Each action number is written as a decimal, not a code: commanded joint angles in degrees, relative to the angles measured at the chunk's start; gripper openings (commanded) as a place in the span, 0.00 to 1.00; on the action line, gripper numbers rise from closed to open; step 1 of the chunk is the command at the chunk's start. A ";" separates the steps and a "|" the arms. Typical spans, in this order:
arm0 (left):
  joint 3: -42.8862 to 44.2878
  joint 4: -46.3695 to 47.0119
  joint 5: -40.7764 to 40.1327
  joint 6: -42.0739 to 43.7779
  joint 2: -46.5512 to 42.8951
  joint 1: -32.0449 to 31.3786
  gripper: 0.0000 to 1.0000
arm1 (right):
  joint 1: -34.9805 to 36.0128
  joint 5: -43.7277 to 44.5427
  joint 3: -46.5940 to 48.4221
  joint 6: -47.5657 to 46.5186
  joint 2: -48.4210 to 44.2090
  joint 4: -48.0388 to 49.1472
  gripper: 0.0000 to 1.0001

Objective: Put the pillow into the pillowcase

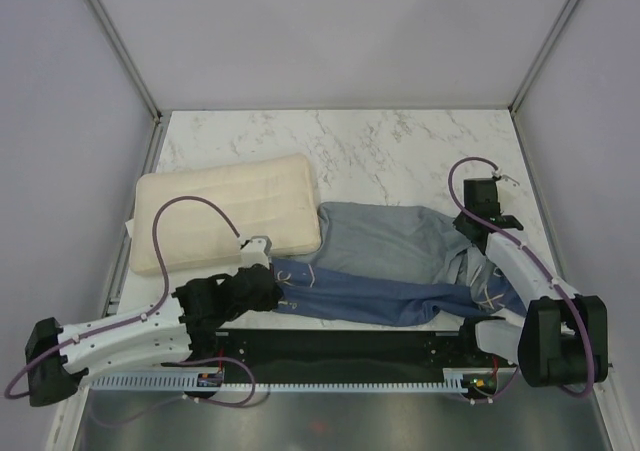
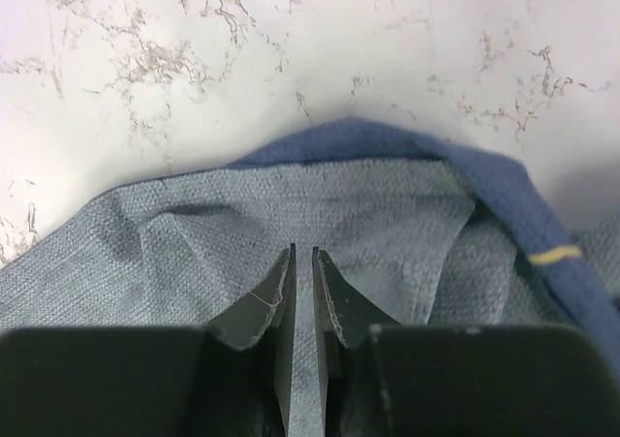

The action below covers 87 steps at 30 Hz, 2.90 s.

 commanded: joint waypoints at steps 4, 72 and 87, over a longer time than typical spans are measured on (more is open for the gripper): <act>-0.02 6.60 10.34 7.29 4.17 22.24 0.02 | -0.26 2.96 3.75 -1.44 -1.67 1.41 0.23; 6.37 11.72 21.97 18.21 5.66 43.55 0.89 | 9.56 -17.80 45.21 -17.26 27.05 -1.57 0.98; 30.89 11.71 17.48 23.48 46.14 36.97 0.95 | 20.39 16.14 55.69 -28.51 53.77 -7.46 0.98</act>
